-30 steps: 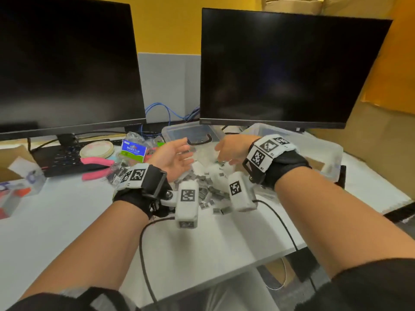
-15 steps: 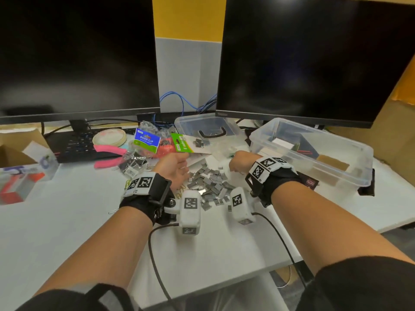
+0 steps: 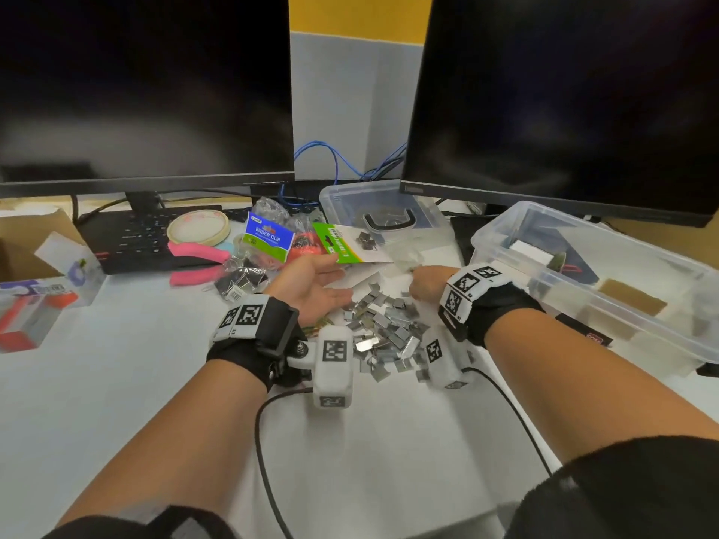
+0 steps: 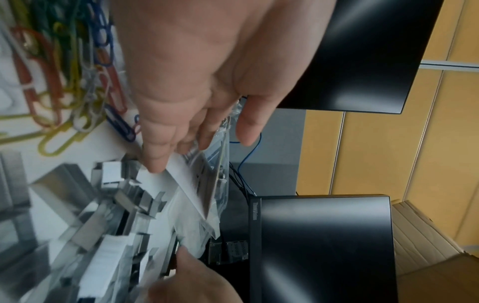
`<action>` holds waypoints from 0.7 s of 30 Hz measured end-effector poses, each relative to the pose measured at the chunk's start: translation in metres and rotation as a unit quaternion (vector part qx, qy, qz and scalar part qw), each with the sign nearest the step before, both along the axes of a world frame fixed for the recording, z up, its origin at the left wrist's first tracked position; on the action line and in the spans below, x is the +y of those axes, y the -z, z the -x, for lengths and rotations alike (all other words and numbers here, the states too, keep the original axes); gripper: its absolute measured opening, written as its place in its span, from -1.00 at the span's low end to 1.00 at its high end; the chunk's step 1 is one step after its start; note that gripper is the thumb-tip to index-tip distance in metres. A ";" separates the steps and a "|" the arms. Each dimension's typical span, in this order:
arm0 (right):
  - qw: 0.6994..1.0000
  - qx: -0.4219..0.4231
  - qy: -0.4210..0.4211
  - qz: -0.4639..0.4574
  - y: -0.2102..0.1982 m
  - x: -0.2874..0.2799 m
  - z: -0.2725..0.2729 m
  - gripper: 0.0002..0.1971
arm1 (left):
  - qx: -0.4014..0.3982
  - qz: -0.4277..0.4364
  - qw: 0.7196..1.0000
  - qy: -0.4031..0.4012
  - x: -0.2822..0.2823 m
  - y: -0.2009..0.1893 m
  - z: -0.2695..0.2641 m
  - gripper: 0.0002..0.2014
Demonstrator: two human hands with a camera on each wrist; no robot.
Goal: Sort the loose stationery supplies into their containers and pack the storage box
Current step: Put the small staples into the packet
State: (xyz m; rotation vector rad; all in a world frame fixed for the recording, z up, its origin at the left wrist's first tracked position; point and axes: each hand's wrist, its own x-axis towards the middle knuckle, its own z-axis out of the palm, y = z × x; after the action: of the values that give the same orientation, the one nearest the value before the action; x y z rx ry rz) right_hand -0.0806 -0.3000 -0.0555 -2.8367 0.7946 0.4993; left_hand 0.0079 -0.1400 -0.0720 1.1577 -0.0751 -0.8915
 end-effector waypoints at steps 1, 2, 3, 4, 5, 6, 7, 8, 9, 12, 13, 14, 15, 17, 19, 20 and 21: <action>1.000 0.004 -0.016 -0.016 0.001 0.001 0.001 -0.63 | 0.001 0.000 1.000 0.004 0.001 0.001 -0.001 -0.61; 0.999 0.002 -0.020 -0.041 0.001 0.001 0.003 -0.63 | 0.002 0.000 1.000 0.006 0.001 0.003 -0.001 -0.62; 0.998 0.002 -0.024 -0.060 0.000 0.000 0.004 -0.65 | 0.003 0.000 1.000 0.009 0.001 0.004 0.000 -0.62; 0.997 0.001 -0.033 -0.074 -0.002 0.000 0.008 -0.67 | 0.007 0.001 1.000 0.011 0.001 0.006 0.001 -0.61; 0.995 -0.013 -0.038 -0.092 -0.006 0.000 0.011 -0.67 | 0.012 0.004 1.000 0.012 0.002 0.007 0.002 -0.61; 0.993 -0.038 -0.038 -0.108 -0.008 -0.001 0.013 -0.65 | 0.017 0.009 1.000 0.012 0.001 0.009 0.003 -0.61; 0.990 -0.066 -0.034 -0.121 -0.010 -0.002 0.015 -0.62 | 0.023 0.016 1.000 0.011 0.001 0.010 0.004 -0.61; 0.985 -0.104 -0.022 -0.134 -0.012 -0.004 0.014 -0.59 | 0.029 0.025 0.999 0.010 0.001 0.011 0.004 -0.62; 0.978 -0.151 -0.004 -0.147 -0.012 -0.005 0.015 -0.59 | 0.035 0.034 0.999 0.009 0.002 0.012 0.005 -0.62; 0.967 -0.207 0.048 -0.143 -0.003 -0.011 0.014 -0.64 | 0.047 0.063 0.997 0.006 0.004 0.017 0.008 -0.63; 0.970 -0.197 0.048 -0.132 0.002 -0.013 0.013 -0.65 | 0.054 0.076 0.996 0.005 0.005 0.019 0.009 -0.64; 0.973 -0.187 0.043 -0.126 0.006 -0.014 0.012 -0.66 | 0.062 0.091 0.994 0.003 0.006 0.020 0.011 -0.65; 0.975 -0.182 0.038 -0.125 0.007 -0.014 0.011 -0.68 | 0.070 0.107 0.992 0.003 0.008 0.021 0.011 -0.67; 0.974 -0.180 0.024 -0.137 0.007 -0.012 0.008 -0.76 | 0.079 0.134 0.988 0.007 0.009 0.022 0.009 -0.72; 0.976 -0.174 -0.008 -0.131 0.008 -0.007 0.004 -0.80 | 0.078 0.151 0.985 0.013 0.008 0.022 0.008 -0.75; 0.978 -0.169 -0.022 -0.119 0.009 -0.005 0.002 -0.80 | 0.078 0.154 0.985 0.015 0.008 0.023 0.006 -0.75; 0.978 -0.172 -0.029 -0.109 0.012 -0.005 0.000 -0.83 | 0.080 0.157 0.984 0.018 0.007 0.024 0.005 -0.75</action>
State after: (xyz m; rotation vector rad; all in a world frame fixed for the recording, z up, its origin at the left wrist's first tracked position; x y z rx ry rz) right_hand -0.0809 -0.3048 -0.0676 -2.6394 0.5558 0.0856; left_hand 0.0025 -0.1329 -0.0958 0.7919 -0.1025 -0.9634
